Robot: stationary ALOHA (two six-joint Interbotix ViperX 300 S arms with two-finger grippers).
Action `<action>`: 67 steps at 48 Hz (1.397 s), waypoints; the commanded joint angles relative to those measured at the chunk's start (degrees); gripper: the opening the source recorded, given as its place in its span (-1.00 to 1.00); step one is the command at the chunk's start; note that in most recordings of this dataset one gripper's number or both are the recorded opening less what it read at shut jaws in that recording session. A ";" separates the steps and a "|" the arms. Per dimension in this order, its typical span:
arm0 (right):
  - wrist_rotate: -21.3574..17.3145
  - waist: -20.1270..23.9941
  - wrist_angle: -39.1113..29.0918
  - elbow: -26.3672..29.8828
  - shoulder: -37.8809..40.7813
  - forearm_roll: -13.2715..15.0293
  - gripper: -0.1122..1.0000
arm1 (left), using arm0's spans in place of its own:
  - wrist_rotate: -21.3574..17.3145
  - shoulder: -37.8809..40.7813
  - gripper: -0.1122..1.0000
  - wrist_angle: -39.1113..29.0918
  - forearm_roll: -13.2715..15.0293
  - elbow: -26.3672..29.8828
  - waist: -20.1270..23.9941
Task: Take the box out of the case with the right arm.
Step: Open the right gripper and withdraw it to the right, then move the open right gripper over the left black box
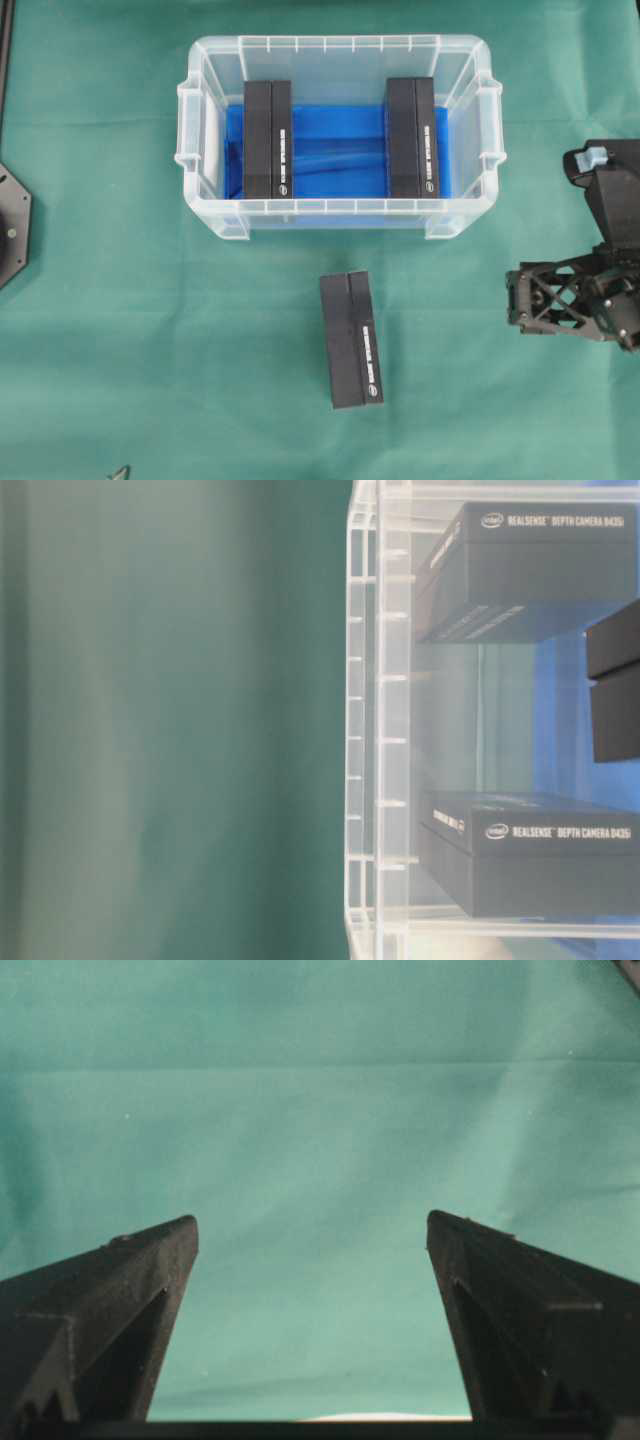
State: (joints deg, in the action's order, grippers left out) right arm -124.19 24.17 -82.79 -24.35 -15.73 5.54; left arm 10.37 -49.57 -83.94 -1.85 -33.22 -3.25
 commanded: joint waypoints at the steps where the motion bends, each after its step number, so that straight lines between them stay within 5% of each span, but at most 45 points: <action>1: 0.18 0.00 0.18 0.53 -1.05 0.26 0.82 | -0.09 0.35 -0.76 0.26 -0.18 1.32 0.09; 15: 5.80 -5.10 0.26 -0.79 -3.25 0.62 0.82 | -0.09 0.35 -0.76 0.18 -0.18 1.41 0.09; 50: 38.23 -36.30 2.02 -5.19 -10.81 2.37 0.82 | 0.00 0.35 -0.76 0.26 -0.18 1.32 0.09; 67: 40.17 -38.23 2.55 -5.19 -10.81 2.02 0.82 | 0.00 0.35 -0.76 0.26 -0.18 1.32 0.09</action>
State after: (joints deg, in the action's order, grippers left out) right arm -84.02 -13.97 -80.60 -30.41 -26.19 7.65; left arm 10.46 -49.57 -83.94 -1.85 -33.22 -3.25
